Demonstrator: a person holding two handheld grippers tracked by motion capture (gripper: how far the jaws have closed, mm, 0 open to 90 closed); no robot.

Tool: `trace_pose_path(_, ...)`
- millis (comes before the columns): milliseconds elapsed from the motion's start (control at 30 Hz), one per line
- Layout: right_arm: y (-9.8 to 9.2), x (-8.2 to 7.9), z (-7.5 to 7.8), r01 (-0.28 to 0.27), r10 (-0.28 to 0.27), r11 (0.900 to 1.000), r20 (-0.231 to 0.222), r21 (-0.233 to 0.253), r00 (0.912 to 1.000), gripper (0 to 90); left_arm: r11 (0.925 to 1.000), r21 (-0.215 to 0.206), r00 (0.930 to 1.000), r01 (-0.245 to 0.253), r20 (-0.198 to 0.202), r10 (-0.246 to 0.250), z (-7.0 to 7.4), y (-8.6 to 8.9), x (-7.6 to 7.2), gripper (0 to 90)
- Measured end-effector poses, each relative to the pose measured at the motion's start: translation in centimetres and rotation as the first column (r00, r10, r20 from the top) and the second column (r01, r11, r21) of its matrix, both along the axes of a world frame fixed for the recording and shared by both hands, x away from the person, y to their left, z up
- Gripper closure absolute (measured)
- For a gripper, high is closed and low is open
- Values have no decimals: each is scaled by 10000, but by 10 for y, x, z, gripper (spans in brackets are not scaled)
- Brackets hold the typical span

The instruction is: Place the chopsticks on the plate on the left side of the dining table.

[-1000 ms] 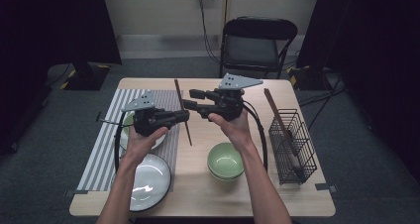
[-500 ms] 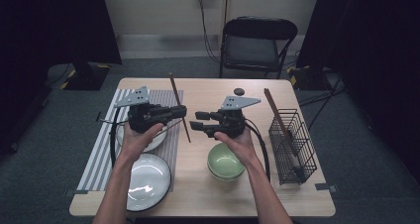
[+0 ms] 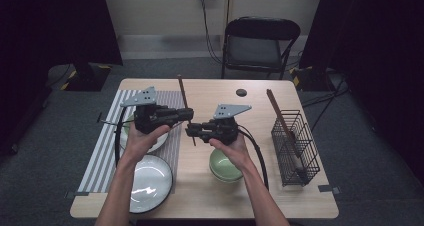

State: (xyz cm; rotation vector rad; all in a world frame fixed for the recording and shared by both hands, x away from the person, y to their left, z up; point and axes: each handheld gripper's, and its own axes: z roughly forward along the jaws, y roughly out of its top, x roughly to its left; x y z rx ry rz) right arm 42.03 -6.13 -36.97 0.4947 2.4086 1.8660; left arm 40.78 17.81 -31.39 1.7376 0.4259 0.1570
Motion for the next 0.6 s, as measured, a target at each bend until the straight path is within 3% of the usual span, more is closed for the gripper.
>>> trace_pose_path(100, 1, -2, 0, -191, 192, 9998, 102, -83, 9998, 859, 10000, 14, 10000, -30, 44, 29, 0, -2, 0, 844)
trace_pose_path(233, 0, -2, -1, -86, 88, 9998, 139, -181, 9999, 811, 9986, -488, 9998, 180, -14, -181, 0, -3, 1, 845)
trace_pose_path(600, -10, -6, -3, -108, 113, 9996, 161, -279, 9998, 866, 9986, -505, 9998, -175, -63, 172, -1, -1, 3, 826)
